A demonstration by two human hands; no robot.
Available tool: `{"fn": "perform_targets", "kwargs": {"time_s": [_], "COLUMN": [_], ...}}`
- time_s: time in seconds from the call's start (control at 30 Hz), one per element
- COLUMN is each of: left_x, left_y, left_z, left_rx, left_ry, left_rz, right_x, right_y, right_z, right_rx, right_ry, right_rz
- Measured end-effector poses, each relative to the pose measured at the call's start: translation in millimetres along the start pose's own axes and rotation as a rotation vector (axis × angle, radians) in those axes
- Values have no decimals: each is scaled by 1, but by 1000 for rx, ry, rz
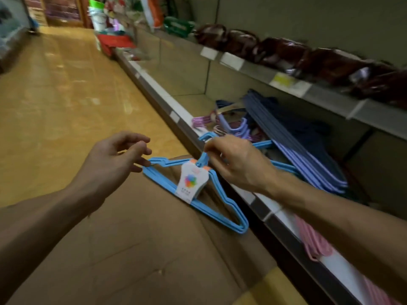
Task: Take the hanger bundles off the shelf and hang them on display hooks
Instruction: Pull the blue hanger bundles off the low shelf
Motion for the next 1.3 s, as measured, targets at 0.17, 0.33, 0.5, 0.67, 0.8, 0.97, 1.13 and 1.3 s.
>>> {"fn": "perform_targets", "kwargs": {"time_s": [0.17, 0.33, 0.5, 0.67, 0.8, 0.97, 1.13, 1.3], "left_x": [-5, -3, -13, -20, -19, -22, -27, -30], "left_y": [64, 107, 133, 146, 148, 156, 162, 157], "left_z": [-3, 8, 14, 21, 24, 21, 25, 25], "left_rx": [76, 156, 202, 220, 236, 268, 303, 308], "left_ry": [10, -10, -21, -18, 20, 55, 79, 86], "left_rz": [119, 182, 204, 213, 171, 130, 124, 109], "right_x": [-61, -159, -200, -202, -207, -219, -221, -217], "right_y": [-58, -78, -70, -51, -52, -54, -60, -62], "right_z": [33, 95, 146, 154, 152, 149, 141, 140], "right_rx": [-188, 25, 187, 372, 410, 387, 386, 288], "right_ry": [174, 841, 1229, 1287, 1316, 1333, 1310, 1283], "right_rz": [123, 123, -115, -219, -134, -92, -134, -228]}}
Point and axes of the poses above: each hand's wrist, its own z-axis away from the middle knuckle, its own y-axis out of the palm, x = y × z, the point moved 8 cm from there along -z, towards the middle knuckle, and after that the axes turned 7 degrees about z, right-handed, at the moved point
